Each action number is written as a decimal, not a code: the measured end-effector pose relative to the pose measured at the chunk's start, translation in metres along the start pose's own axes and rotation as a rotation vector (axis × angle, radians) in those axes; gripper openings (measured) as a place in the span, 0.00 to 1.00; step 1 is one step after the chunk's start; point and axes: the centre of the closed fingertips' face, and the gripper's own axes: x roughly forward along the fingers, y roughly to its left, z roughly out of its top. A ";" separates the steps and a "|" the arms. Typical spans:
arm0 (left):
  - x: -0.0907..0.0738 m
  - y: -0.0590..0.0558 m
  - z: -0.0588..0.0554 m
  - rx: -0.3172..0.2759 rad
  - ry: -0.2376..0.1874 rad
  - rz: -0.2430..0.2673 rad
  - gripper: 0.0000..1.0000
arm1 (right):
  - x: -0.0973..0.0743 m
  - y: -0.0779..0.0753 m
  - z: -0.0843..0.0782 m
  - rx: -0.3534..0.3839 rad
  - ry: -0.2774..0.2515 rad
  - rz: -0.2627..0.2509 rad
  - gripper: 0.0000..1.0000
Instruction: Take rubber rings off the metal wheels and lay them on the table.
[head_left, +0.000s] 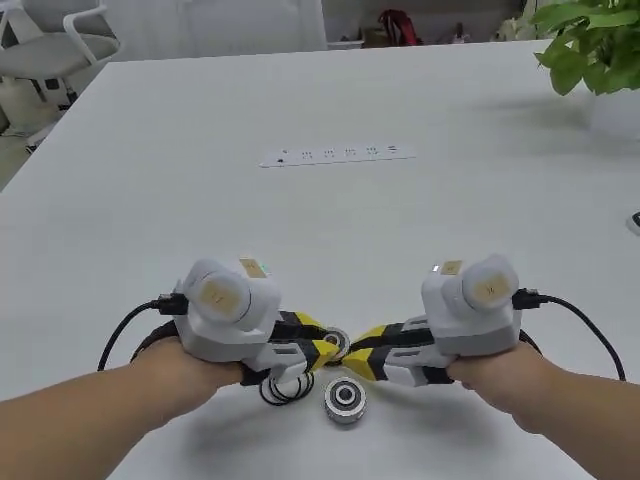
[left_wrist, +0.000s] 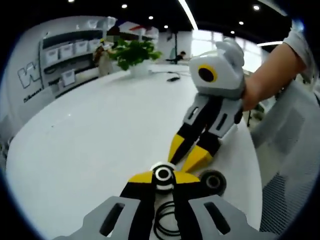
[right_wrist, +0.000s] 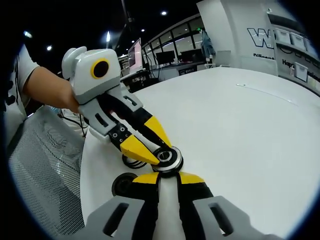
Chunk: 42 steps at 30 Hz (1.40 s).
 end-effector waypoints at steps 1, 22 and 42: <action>0.000 0.001 0.000 -0.001 -0.001 0.000 0.13 | 0.000 0.000 0.000 0.002 0.000 -0.002 0.11; 0.002 0.004 0.001 0.003 0.007 0.047 0.12 | -0.011 -0.015 0.013 0.363 -0.155 -0.023 0.00; 0.002 0.004 0.001 0.020 0.027 0.055 0.12 | -0.006 0.002 0.025 0.299 -0.156 0.024 0.00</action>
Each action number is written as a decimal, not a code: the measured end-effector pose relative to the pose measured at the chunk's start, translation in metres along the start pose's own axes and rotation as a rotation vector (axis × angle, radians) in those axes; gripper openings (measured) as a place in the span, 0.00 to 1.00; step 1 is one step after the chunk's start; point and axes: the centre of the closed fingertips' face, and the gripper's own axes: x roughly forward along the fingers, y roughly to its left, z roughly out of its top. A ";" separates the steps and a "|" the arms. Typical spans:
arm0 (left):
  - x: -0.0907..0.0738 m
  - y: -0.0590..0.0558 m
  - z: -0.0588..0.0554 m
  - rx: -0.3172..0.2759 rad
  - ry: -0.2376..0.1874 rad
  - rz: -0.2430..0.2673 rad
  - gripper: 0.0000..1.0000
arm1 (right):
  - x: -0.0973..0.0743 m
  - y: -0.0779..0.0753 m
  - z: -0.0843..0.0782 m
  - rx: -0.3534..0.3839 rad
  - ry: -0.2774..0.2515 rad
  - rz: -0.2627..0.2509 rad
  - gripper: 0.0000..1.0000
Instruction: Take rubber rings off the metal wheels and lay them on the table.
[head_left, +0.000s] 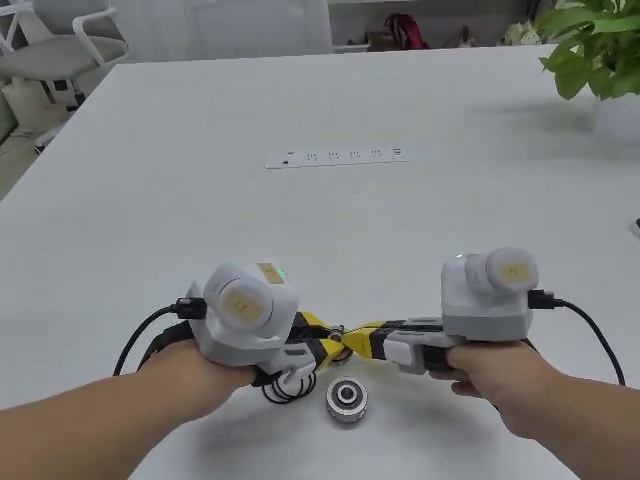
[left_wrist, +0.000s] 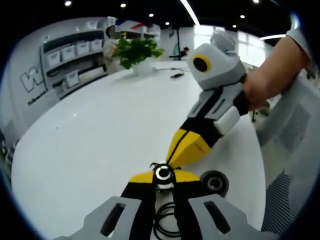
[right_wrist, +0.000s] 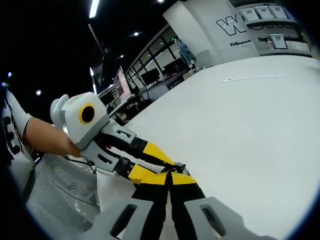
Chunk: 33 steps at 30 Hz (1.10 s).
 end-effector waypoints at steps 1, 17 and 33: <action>0.000 0.000 0.000 -0.002 0.000 0.000 0.12 | 0.001 0.003 0.001 0.016 -0.008 0.013 0.00; -0.001 -0.001 0.000 -0.019 -0.010 -0.004 0.12 | -0.004 0.006 0.005 0.083 -0.046 0.048 0.00; -0.011 -0.016 0.004 0.015 -0.048 -0.078 0.33 | -0.004 -0.001 0.002 0.088 -0.028 0.009 0.00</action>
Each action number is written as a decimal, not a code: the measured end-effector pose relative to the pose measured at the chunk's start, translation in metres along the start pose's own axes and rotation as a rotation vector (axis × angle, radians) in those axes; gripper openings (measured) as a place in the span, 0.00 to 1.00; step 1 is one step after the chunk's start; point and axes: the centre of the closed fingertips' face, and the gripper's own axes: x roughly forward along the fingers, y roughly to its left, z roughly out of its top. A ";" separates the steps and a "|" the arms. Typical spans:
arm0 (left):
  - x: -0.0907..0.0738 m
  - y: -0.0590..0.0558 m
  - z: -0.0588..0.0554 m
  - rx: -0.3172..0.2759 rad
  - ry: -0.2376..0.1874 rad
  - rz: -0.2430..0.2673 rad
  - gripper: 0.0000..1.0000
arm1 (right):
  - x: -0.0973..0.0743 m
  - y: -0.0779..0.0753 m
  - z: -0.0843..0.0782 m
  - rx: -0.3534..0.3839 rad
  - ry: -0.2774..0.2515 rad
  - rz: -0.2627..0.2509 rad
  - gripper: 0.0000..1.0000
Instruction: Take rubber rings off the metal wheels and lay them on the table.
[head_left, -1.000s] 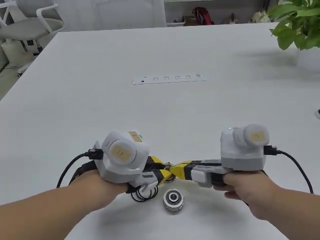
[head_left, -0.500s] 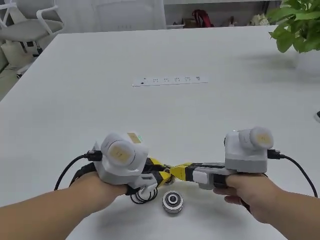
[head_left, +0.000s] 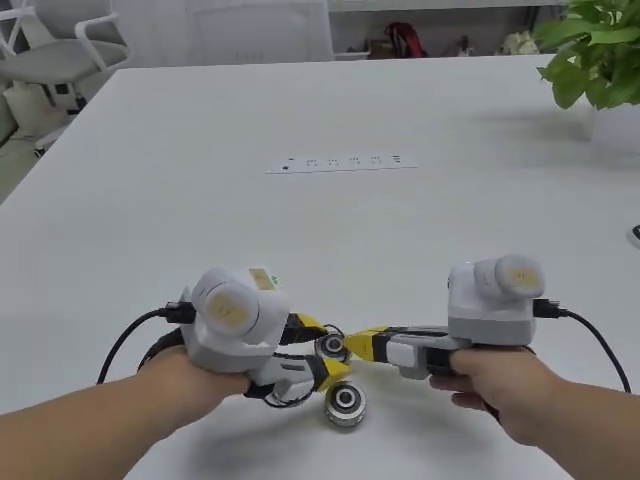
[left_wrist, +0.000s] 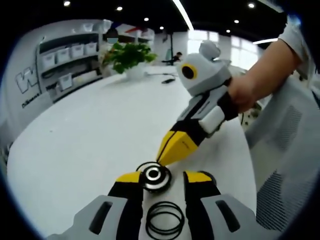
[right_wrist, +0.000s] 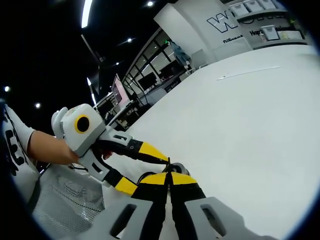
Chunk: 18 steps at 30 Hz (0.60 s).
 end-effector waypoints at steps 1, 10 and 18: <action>-0.002 0.000 0.001 -0.001 -0.002 -0.001 0.33 | 0.000 0.000 0.000 0.001 0.000 0.000 0.00; -0.026 0.004 0.013 -0.014 -0.072 0.003 0.41 | -0.002 0.002 0.003 0.003 -0.007 0.004 0.00; -0.052 0.009 0.007 -0.053 -0.088 0.023 0.53 | -0.003 0.004 0.006 0.007 -0.013 0.009 0.00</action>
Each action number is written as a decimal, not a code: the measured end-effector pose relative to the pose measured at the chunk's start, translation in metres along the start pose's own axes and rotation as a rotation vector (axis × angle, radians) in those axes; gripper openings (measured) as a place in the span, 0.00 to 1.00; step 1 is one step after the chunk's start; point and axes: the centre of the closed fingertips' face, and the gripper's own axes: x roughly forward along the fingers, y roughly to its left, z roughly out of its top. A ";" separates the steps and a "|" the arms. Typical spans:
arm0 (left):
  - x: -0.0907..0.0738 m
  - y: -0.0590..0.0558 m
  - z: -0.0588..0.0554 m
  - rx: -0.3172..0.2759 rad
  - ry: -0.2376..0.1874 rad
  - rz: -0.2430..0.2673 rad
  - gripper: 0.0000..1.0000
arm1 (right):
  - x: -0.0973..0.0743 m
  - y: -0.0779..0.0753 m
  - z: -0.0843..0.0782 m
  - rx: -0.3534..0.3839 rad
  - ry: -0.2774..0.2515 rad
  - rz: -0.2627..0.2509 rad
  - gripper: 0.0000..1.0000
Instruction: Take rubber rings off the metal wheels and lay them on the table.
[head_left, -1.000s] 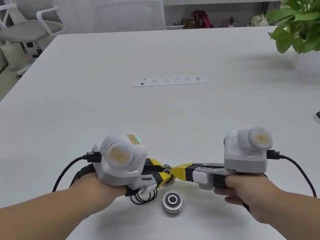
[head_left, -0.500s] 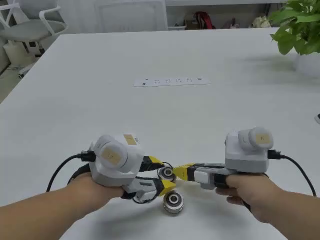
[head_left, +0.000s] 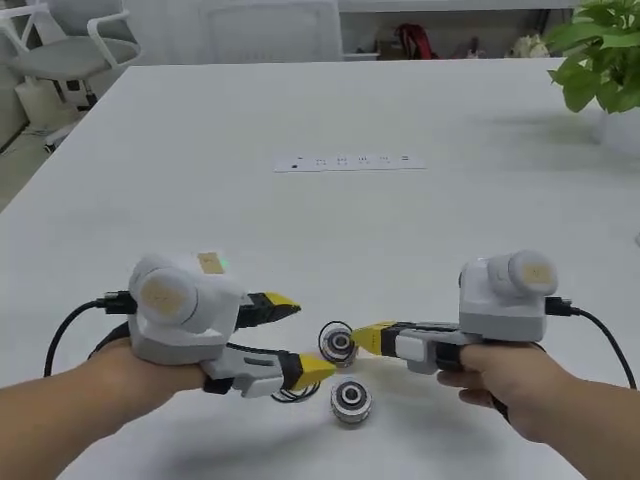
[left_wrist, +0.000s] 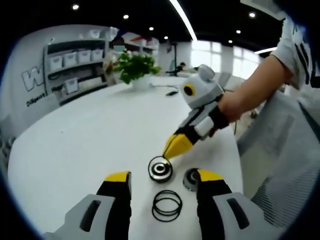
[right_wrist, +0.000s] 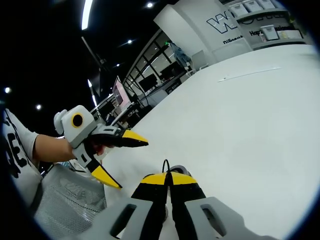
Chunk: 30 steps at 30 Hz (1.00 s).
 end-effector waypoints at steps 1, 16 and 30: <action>-0.004 0.001 0.000 -0.005 -0.007 0.006 0.53 | 0.000 0.001 0.001 -0.001 -0.002 0.004 0.00; -0.036 -0.005 0.002 -0.027 -0.056 0.016 0.69 | 0.000 0.021 0.010 -0.003 -0.017 0.042 0.00; -0.061 0.001 -0.011 -0.030 -0.053 0.044 0.77 | 0.019 0.044 0.002 -0.010 0.036 0.097 0.00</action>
